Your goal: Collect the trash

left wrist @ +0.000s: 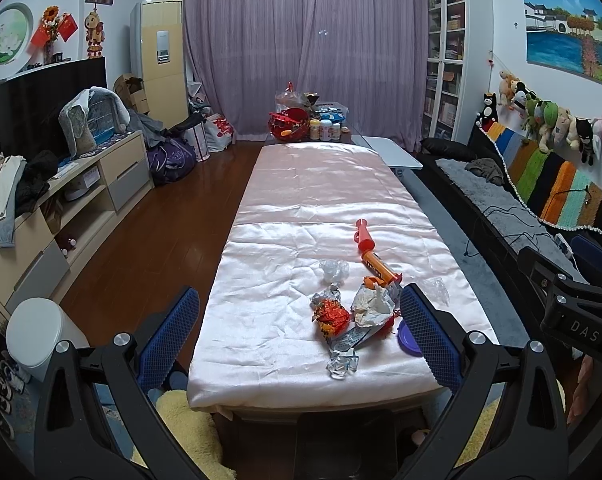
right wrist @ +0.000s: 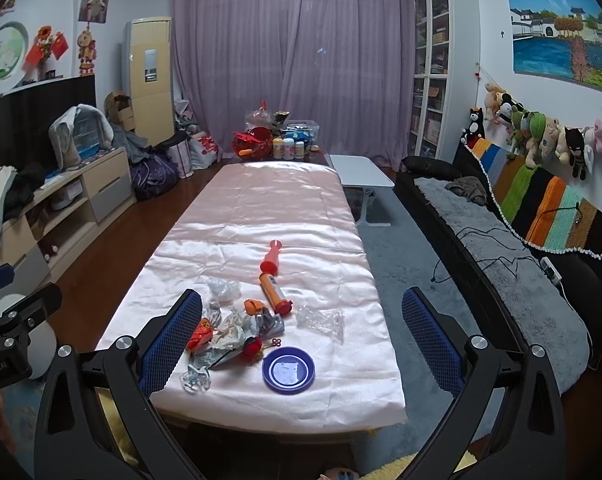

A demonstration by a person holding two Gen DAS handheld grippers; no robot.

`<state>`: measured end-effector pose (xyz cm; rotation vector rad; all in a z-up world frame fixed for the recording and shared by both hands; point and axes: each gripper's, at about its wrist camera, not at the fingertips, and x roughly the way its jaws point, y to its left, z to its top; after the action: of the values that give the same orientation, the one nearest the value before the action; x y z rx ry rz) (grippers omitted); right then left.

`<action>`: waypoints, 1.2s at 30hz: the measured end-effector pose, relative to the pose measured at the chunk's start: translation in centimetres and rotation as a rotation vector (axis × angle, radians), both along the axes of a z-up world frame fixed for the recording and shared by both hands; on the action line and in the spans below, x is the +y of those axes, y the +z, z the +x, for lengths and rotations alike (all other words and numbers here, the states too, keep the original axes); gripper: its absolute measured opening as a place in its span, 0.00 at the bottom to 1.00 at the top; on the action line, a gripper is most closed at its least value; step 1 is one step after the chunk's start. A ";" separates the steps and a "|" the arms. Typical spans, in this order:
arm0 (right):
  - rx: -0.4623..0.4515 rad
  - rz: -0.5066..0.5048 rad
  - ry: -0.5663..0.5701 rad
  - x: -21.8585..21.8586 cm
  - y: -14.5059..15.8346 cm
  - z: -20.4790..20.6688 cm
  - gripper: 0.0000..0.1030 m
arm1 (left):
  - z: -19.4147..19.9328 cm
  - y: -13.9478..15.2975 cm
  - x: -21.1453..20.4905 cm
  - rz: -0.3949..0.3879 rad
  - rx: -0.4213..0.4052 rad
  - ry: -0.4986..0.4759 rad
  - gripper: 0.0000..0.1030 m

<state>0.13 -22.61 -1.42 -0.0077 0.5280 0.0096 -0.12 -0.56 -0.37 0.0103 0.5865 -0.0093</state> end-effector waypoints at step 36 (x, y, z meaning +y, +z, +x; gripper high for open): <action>0.257 0.012 0.009 -2.8 -12.6 6.6 0.97 | 7.0 -13.6 -1.6 0.095 0.262 -0.033 0.85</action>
<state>6.72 -25.42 -14.06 0.0024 0.7846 0.0229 6.90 -2.15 -13.97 0.1127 0.8483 -0.0146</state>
